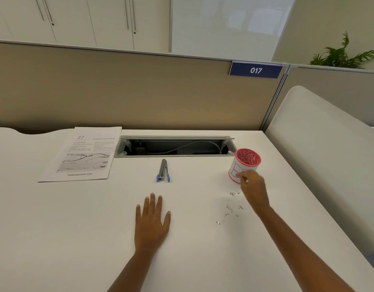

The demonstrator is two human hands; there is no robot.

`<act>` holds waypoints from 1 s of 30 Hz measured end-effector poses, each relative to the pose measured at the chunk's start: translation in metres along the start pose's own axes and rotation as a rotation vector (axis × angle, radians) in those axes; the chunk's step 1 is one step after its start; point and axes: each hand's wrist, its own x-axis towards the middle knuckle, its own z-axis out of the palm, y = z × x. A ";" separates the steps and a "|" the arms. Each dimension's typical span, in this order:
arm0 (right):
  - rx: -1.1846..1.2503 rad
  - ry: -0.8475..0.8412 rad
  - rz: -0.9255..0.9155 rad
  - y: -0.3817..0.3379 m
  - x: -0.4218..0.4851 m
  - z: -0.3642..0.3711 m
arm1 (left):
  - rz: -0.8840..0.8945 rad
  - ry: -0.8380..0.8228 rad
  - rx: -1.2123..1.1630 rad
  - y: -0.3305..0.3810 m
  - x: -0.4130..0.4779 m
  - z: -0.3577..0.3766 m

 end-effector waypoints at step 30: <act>0.444 -0.119 0.437 0.006 0.008 -0.012 | -0.040 0.023 -0.001 0.000 -0.002 -0.003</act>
